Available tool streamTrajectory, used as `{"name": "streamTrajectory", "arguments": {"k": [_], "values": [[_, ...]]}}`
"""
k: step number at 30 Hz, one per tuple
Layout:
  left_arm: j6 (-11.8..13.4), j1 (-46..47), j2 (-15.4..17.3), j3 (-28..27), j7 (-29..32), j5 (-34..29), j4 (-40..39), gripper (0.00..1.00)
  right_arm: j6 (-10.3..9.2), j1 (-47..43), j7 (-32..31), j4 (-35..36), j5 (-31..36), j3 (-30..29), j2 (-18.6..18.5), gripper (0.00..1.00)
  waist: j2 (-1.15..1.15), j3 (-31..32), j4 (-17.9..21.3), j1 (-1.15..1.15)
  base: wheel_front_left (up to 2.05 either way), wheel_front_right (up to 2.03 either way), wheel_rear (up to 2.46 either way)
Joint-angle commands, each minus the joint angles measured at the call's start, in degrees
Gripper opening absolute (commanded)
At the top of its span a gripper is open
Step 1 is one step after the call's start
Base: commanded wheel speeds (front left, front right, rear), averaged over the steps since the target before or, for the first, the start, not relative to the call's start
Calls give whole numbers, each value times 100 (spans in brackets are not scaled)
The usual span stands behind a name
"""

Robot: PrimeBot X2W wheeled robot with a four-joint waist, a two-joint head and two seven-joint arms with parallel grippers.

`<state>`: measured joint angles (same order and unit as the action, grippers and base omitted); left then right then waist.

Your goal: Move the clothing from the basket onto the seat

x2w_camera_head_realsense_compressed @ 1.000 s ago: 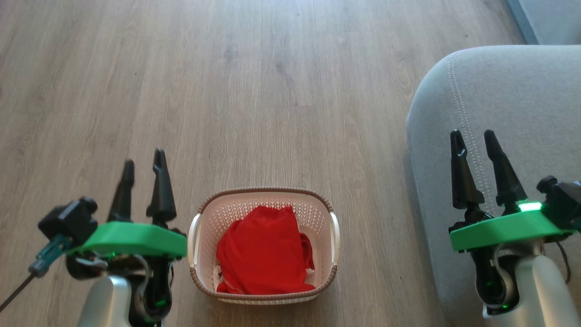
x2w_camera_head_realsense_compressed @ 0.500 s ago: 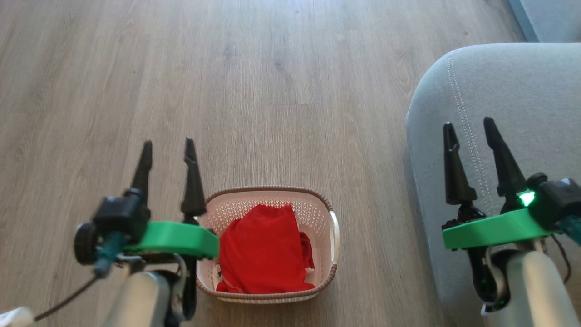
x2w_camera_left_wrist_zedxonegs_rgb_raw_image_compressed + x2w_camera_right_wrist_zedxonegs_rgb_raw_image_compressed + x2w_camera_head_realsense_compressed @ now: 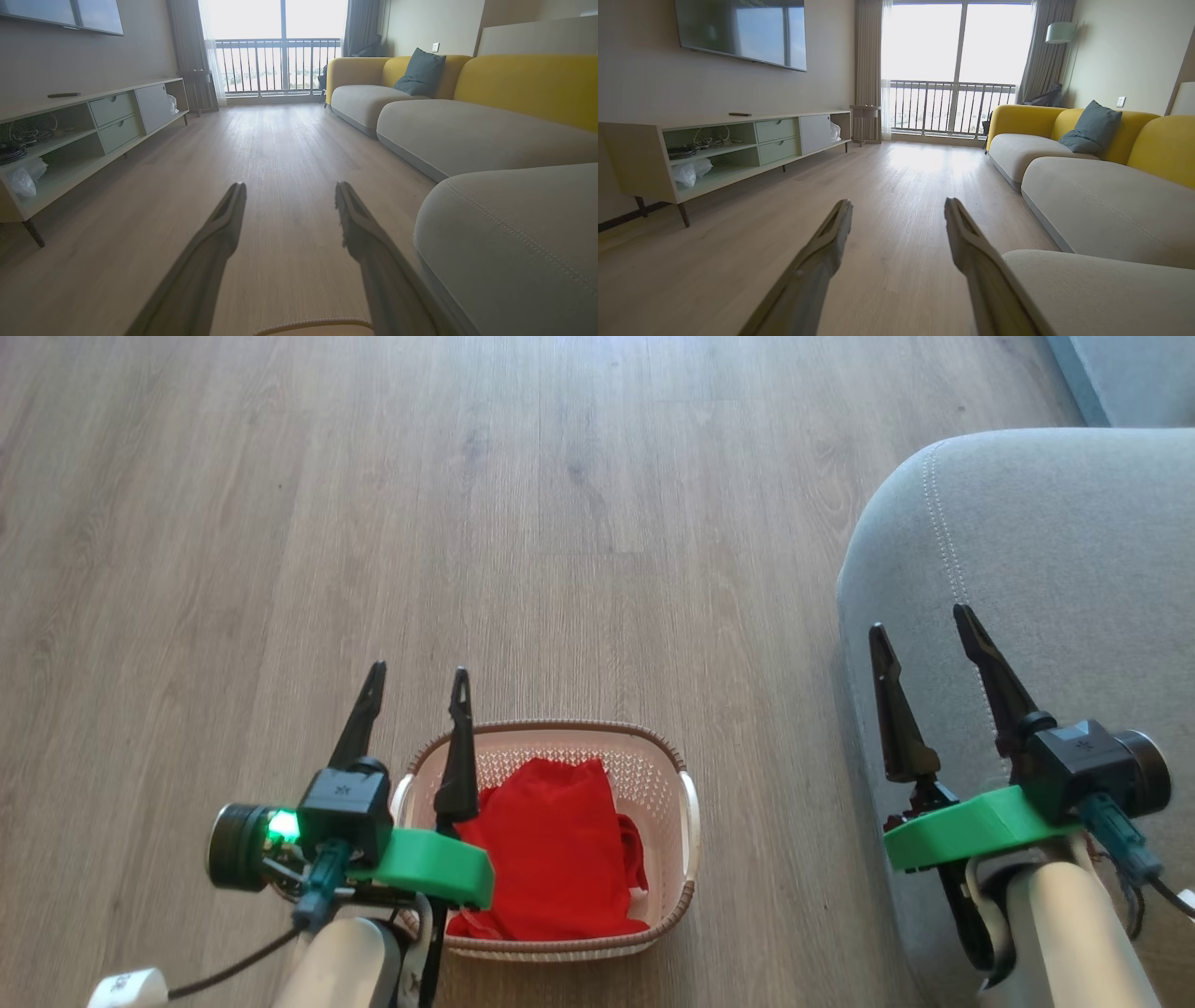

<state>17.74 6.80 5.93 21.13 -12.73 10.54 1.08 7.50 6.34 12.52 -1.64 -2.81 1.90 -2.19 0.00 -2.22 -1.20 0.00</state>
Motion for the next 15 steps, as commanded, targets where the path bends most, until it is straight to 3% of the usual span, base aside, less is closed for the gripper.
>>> {"name": "streamTrajectory", "arguments": {"k": [1,10,15], "values": [[-40,255,24,-115,-73,-177,-184,100,-1,151,94,194,161,95,-64,100,0,0,1,0,0,0,0],[-315,121,-126,-314,-226,-738,-204,100,-1,171,247,171,688,79,-68,100,0,6,17,0,0,0,0],[-561,48,-218,-481,-227,-696,-96,100,-1,167,248,108,727,74,-68,100,0,21,16,0,0,0,0]]}}
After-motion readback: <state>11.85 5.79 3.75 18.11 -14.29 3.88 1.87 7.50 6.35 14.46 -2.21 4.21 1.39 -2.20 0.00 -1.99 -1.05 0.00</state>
